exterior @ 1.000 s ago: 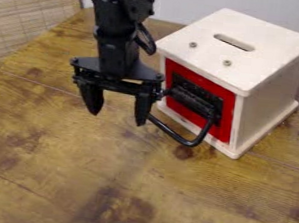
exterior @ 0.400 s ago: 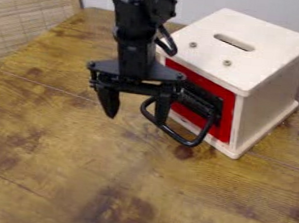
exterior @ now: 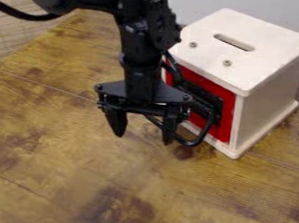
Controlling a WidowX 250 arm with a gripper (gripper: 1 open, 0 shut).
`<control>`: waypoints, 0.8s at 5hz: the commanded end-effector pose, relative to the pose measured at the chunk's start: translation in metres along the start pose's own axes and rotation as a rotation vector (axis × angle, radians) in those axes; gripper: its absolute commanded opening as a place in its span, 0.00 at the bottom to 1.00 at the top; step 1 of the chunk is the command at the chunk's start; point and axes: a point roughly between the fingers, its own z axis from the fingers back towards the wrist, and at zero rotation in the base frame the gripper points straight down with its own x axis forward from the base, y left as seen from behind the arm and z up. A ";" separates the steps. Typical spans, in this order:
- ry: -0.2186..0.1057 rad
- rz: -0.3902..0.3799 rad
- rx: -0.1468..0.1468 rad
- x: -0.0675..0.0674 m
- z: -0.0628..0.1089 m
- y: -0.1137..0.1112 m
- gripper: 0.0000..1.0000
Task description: Close the drawer
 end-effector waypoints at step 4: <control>-0.044 -0.108 -0.060 -0.003 0.017 -0.014 1.00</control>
